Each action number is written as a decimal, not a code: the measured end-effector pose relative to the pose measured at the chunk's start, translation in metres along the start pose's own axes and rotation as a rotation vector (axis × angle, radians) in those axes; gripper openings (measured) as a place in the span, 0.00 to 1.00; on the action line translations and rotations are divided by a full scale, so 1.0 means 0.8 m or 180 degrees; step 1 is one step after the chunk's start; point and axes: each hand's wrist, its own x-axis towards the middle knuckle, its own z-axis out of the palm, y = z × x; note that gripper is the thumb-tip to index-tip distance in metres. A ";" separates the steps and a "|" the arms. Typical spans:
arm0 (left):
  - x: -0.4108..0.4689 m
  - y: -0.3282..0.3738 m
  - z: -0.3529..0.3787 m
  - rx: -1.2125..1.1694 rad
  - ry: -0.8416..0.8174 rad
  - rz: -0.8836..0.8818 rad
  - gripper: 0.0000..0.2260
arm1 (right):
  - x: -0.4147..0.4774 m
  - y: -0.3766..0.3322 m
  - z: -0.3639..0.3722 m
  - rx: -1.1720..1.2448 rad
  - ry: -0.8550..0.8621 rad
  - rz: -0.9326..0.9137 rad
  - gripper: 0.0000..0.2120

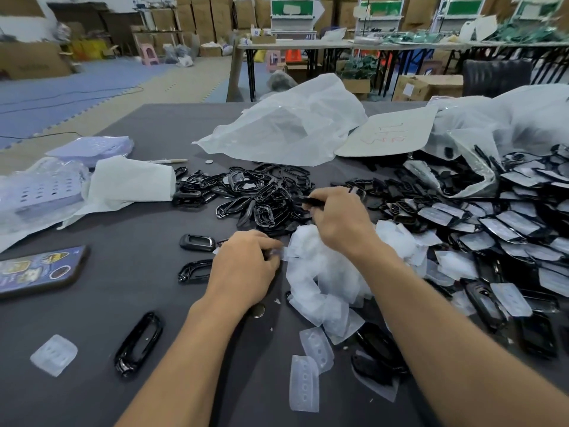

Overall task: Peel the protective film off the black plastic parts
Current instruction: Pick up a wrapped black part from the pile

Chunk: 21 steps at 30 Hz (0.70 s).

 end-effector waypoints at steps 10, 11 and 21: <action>0.003 0.000 -0.019 -0.0538 0.0848 -0.0329 0.12 | -0.071 -0.013 0.036 0.0861 0.0774 -0.0326 0.08; 0.010 -0.005 -0.026 -0.0512 0.0966 -0.0417 0.14 | -0.072 -0.009 0.036 0.0807 0.0798 -0.0356 0.08; 0.139 -0.048 -0.040 -0.0150 0.0395 -0.0846 0.33 | -0.075 -0.013 0.048 0.1566 0.0494 -0.0458 0.05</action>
